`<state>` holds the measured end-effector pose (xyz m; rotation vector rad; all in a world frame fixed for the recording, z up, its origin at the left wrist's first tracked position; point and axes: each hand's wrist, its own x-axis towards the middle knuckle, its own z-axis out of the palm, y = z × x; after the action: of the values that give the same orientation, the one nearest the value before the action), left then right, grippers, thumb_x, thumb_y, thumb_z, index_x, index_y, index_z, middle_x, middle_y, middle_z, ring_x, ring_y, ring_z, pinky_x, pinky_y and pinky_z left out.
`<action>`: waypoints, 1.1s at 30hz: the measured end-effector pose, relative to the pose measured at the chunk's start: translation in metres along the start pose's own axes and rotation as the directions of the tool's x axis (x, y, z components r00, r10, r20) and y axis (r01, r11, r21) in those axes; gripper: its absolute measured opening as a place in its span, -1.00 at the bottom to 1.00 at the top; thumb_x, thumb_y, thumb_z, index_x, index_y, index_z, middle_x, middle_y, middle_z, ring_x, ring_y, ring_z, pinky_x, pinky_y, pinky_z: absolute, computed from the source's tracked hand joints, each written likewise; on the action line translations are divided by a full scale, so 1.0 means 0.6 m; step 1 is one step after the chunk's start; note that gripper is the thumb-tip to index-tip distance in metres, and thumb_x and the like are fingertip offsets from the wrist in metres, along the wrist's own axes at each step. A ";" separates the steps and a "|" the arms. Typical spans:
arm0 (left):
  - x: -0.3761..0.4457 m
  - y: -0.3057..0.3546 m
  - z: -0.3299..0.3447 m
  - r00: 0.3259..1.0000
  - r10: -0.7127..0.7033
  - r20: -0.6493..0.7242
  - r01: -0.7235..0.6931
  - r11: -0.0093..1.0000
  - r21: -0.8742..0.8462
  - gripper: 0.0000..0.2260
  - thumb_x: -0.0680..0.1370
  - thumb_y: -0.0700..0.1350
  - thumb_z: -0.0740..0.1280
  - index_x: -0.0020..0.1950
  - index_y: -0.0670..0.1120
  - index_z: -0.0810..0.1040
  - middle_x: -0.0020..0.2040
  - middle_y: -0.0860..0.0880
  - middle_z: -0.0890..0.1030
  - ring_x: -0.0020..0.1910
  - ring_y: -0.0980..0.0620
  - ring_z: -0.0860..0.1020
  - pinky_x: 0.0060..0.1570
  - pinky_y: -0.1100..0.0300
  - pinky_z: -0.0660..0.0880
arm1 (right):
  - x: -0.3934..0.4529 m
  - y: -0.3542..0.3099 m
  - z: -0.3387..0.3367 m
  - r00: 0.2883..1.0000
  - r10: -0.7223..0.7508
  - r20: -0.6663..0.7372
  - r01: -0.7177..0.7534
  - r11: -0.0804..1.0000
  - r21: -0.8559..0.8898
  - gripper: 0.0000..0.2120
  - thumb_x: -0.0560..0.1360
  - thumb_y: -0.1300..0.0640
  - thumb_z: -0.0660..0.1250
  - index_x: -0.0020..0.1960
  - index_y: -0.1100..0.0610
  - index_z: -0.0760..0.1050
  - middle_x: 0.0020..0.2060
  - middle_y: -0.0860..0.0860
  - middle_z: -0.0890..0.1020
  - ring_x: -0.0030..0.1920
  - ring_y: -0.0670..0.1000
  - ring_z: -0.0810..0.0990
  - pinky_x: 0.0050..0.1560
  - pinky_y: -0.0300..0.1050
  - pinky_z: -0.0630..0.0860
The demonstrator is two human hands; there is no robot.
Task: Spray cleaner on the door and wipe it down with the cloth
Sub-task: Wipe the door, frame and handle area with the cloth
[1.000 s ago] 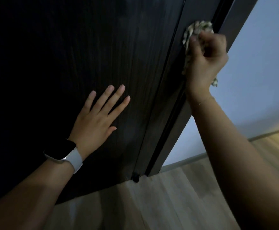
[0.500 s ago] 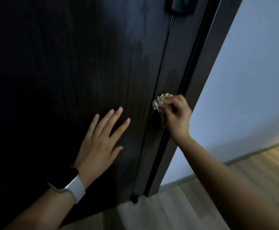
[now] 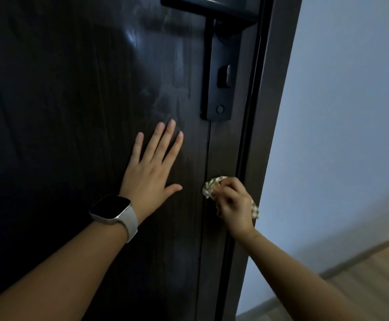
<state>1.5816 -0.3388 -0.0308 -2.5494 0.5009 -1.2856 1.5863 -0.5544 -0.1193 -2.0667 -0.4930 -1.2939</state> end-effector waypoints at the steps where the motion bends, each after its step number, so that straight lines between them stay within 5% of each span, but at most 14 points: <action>1: 0.001 0.000 0.001 1.000 0.000 0.000 0.000 1.000 0.009 0.08 0.33 0.31 0.42 0.59 -0.08 -0.13 0.58 -0.14 -0.22 0.56 -0.12 -0.21 0.45 -0.10 -0.37 | 0.002 -0.002 -0.001 1.000 0.009 0.013 -0.009 1.000 0.009 -0.89 0.46 0.27 0.35 -0.15 0.24 0.65 -0.16 0.02 0.53 -0.14 0.03 0.55 -0.15 -0.13 0.52; 6: 0.001 0.001 0.003 1.000 0.012 -0.016 -0.011 1.000 0.026 0.08 0.30 0.31 0.45 0.58 -0.08 -0.09 0.59 -0.14 -0.18 0.56 -0.13 -0.18 0.46 -0.13 -0.31 | 0.140 -0.048 -0.019 0.975 0.156 -0.161 -0.120 0.970 0.212 -0.93 0.44 0.36 0.43 -0.11 0.24 0.65 -0.16 0.03 0.54 -0.13 -0.16 0.52 -0.08 -0.38 0.42; 9: 0.002 0.000 0.002 1.000 0.008 -0.010 -0.008 0.999 0.032 0.09 0.30 0.30 0.46 0.58 -0.08 -0.09 0.59 -0.14 -0.18 0.56 -0.13 -0.17 0.47 -0.14 -0.27 | 0.161 -0.055 -0.019 0.967 0.089 -0.240 -0.047 0.983 0.175 -0.93 0.44 0.37 0.43 -0.08 0.29 0.64 -0.14 0.03 0.53 -0.12 -0.11 0.51 -0.06 -0.38 0.42; 14: 0.005 0.001 -0.004 1.000 -0.005 0.017 0.005 0.999 0.044 0.10 0.28 0.30 0.47 0.58 -0.08 -0.08 0.59 -0.14 -0.18 0.56 -0.13 -0.17 0.47 -0.13 -0.31 | 0.081 -0.021 -0.027 0.952 0.253 -0.171 -0.229 0.962 0.148 -0.89 0.44 0.39 0.43 -0.12 0.21 0.63 -0.14 -0.06 0.52 -0.10 -0.20 0.53 -0.05 -0.42 0.42; 18: 0.005 0.005 -0.018 0.999 -0.030 0.013 0.031 1.000 -0.003 0.10 0.22 0.23 0.55 0.57 -0.06 0.03 0.60 -0.13 -0.08 0.56 -0.11 -0.10 0.49 -0.09 -0.27 | 0.170 -0.040 -0.063 0.950 0.287 -0.121 -0.257 0.941 0.219 -0.81 0.48 0.27 0.42 -0.14 -0.02 0.60 -0.18 -0.13 0.52 -0.14 -0.03 0.59 -0.09 -0.09 0.56; 22: 0.024 0.001 -0.055 0.997 -0.036 -0.063 0.035 0.999 -0.014 -0.06 0.26 0.11 0.58 0.53 -0.06 0.21 0.52 -0.16 0.18 0.45 -0.13 0.18 0.40 -0.08 0.05 | 0.349 -0.075 -0.106 0.968 0.179 -0.173 -0.143 0.968 0.205 -0.69 0.50 0.11 0.31 -0.21 -0.33 0.48 -0.15 0.12 0.57 -0.19 0.19 0.62 -0.18 0.13 0.59; 28: 0.116 -0.058 -0.123 0.978 -0.126 -0.166 0.130 0.991 0.014 -0.04 0.33 0.22 0.47 0.58 -0.06 0.08 0.59 -0.14 -0.06 0.56 -0.14 -0.05 0.46 -0.12 -0.25 | 0.483 -0.120 -0.152 0.949 -0.045 -0.312 0.057 0.998 0.028 -0.88 0.49 0.28 0.34 -0.04 0.18 0.63 -0.12 0.03 0.52 -0.13 0.09 0.59 -0.11 0.06 0.57; 33: 0.142 -0.085 -0.118 0.981 -0.157 -0.113 0.153 0.987 -0.042 0.01 0.33 0.34 0.38 0.59 -0.04 -0.05 0.59 -0.12 -0.15 0.56 -0.11 -0.17 0.43 -0.09 -0.38 | 0.336 -0.050 -0.110 0.960 -0.186 -0.208 0.158 0.977 -0.144 -0.82 0.44 0.40 0.31 -0.02 0.23 0.59 -0.02 0.13 0.56 -0.05 0.13 0.57 -0.09 0.06 0.54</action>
<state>1.5813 -0.3315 0.0909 -2.5962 0.3533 -1.4978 1.6142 -0.5826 0.0915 -1.9827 -0.5109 -1.6744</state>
